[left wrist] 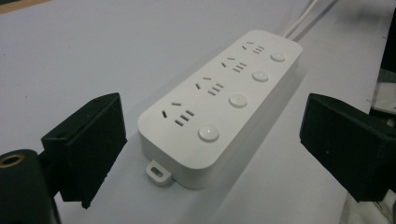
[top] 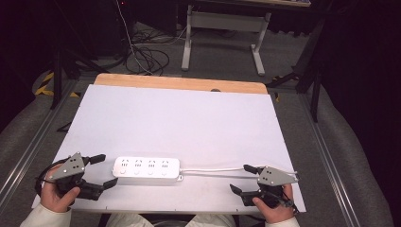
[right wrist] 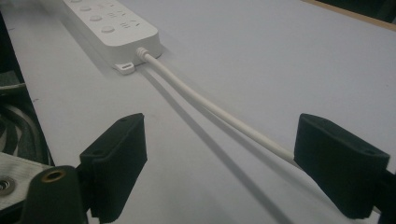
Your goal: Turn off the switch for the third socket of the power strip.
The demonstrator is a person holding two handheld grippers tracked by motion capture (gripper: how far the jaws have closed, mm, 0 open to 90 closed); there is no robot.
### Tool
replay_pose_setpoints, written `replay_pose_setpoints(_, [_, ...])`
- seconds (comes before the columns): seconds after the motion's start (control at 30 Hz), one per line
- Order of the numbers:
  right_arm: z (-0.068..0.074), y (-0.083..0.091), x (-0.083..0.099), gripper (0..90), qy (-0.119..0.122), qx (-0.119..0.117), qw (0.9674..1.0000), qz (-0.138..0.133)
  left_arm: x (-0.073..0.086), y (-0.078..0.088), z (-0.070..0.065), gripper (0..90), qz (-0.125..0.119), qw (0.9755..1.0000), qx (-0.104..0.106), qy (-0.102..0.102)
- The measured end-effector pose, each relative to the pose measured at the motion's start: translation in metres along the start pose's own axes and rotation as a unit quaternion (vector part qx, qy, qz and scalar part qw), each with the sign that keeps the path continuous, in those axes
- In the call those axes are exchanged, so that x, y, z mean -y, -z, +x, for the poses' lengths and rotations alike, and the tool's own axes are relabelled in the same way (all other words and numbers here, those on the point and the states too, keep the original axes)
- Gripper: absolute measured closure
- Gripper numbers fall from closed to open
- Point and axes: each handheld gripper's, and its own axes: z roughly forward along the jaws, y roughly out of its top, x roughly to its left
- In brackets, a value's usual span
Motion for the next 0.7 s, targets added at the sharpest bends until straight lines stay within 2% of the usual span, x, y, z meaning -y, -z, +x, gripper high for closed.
replay_pose_setpoints(0.07, [-0.0003, -0.0002, 0.0003, 17.2, 0.001, 0.0, 1.0, 0.0, 0.0027, -0.0003, -0.0014, 7.2, 0.007, 1.0, -0.003, -0.002])
replay_pose_setpoints(0.1, [-0.0004, -0.0003, 0.0004, 17.1, 0.001, 0.0, 1.0, 0.0, 0.004, 0.0, -0.0017, 7.2, 0.011, 0.9998, -0.015, -0.009])
replay_pose_setpoints(0.17, [-0.0005, -0.0004, 0.0007, 17.1, 0.0, 0.0, 1.0, 0.001, 0.006, -0.0001, -0.0022, 7.2, 0.017, 0.9996, -0.024, -0.004])
replay_pose_setpoints(0.23, [-0.001, -0.001, 0.0014, 17.1, 0.0, -0.001, 1.0, 0.001, 0.0078, 0.0008, -0.0015, 7.2, 0.01, 0.9996, -0.025, 0.002])
replay_pose_setpoints(0.33, [-0.0019, -0.0019, 0.0027, 17.1, -0.002, -0.001, 1.0, 0.004, 0.0085, 0.002, -0.001, 7.3, -0.003, 0.9998, -0.018, 0.01])
replay_pose_setpoints(0.47, [-0.0026, -0.0016, 0.0028, 17.0, -0.004, 0.0, 1.0, 0.003, 0.0077, 0.0012, -0.0008, 7.3, -0.018, 0.9992, -0.004, 0.035])
replay_pose_setpoints(0.53, [-0.0026, -0.0016, 0.0029, 16.9, -0.004, 0.0, 1.0, 0.003, 0.0074, 0.0015, -0.0001, 7.1, -0.021, 0.999, 0.0, 0.04])
replay_pose_setpoints(0.7, [-0.0029, -0.002, 0.0031, 16.8, -0.004, -0.001, 1.0, 0.003, 0.0075, 0.0039, 0.0015, 7.0, -0.03, 0.9984, -0.007, 0.048])
